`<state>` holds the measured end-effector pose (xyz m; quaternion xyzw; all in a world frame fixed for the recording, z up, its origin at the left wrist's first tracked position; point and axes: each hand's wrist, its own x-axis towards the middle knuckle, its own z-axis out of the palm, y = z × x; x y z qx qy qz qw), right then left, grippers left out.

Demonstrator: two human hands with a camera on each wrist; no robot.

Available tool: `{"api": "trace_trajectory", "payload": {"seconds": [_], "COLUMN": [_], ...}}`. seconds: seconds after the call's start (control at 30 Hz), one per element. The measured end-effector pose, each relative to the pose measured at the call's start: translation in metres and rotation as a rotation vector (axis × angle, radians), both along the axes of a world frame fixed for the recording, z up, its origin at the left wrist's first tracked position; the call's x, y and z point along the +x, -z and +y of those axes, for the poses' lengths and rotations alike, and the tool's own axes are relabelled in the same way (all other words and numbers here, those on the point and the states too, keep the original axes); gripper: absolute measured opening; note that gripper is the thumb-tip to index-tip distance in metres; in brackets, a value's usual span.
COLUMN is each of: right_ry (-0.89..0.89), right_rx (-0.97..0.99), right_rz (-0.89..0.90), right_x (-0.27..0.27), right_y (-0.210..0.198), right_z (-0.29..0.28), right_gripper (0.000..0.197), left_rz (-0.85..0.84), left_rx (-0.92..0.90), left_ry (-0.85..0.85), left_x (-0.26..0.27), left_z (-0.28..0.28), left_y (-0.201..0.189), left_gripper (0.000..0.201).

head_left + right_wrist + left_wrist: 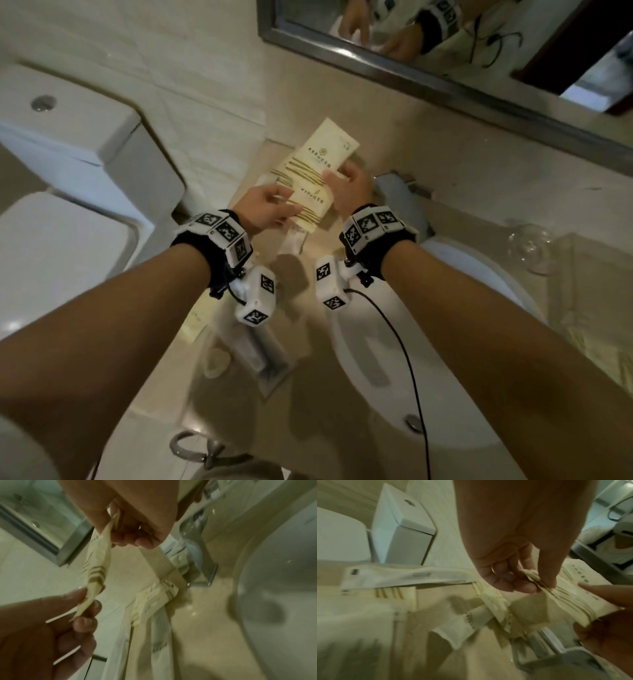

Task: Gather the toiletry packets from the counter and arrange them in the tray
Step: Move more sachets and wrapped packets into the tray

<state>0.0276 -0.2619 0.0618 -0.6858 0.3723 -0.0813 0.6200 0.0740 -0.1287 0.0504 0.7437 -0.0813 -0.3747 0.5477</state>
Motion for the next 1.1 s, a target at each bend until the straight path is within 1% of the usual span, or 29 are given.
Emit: {"api": "trace_trajectory", "payload": {"seconds": [0.07,0.1,0.17,0.27,0.3,0.4,0.47,0.57,0.67,0.77,0.83,0.9,0.93,1.0,1.1], "right_ry": [0.050,0.075,0.114,0.230,0.280,0.406,0.521,0.617,0.723,0.805,0.796,0.692,0.684,0.675,0.653], "right_rx": [-0.023,-0.049,-0.097,-0.133,-0.162,-0.157,-0.115,-0.060,-0.047,-0.001,0.004,0.022,0.067,0.114,0.210], "right_rz": [-0.037,-0.045,-0.063,-0.148,-0.166,-0.179,-0.186,-0.165,-0.116,-0.036,0.098,0.252,0.290,0.334,0.335], "right_x": [-0.013,-0.021,-0.036,-0.066,-0.078,-0.111,-0.145,-0.201,-0.261,-0.319,-0.359,-0.392,-0.408,-0.437,-0.465], "right_y": [-0.013,-0.018,-0.028,-0.044,-0.050,-0.059,-0.059,-0.054,-0.047,-0.031,-0.018,-0.003,0.004,0.018,0.043], "right_z": [-0.019,-0.030,-0.048,-0.078,-0.091,-0.127,-0.157,-0.191,-0.214,-0.240,-0.255,-0.263,-0.266,-0.269,-0.271], "right_gripper": [0.011,0.011,0.020,0.024,0.026,0.026,0.032,0.029,0.030,0.031,0.033,0.034,0.033,0.032,0.029], "left_rz": [-0.045,-0.061,-0.073,-0.093,-0.094,-0.103,-0.124,-0.126,-0.130,-0.126,-0.112,-0.102,-0.099,-0.086,-0.060], "left_rx": [-0.029,-0.044,-0.090,-0.142,-0.154,-0.151,-0.132,-0.110,-0.094,-0.093,-0.097,-0.106,-0.104,-0.102,-0.083], "left_ry": [-0.005,0.002,0.013,0.068,0.087,0.113,0.146,0.214,0.283,0.307,0.351,0.381,0.398,0.427,0.451], "left_x": [-0.005,-0.008,-0.016,-0.035,-0.044,-0.067,-0.090,-0.120,-0.157,-0.197,-0.225,-0.247,-0.259,-0.279,-0.299], "left_z": [-0.019,-0.029,-0.048,-0.079,-0.091,-0.121,-0.144,-0.173,-0.203,-0.232,-0.249,-0.262,-0.268,-0.280,-0.292], "left_y": [-0.013,-0.019,-0.029,-0.042,-0.046,-0.054,-0.060,-0.062,-0.058,-0.053,-0.049,-0.045,-0.042,-0.034,-0.020], "left_gripper": [0.017,0.016,0.019,0.016,0.018,0.019,0.018,0.019,0.023,0.025,0.025,0.025,0.025,0.026,0.026]}}
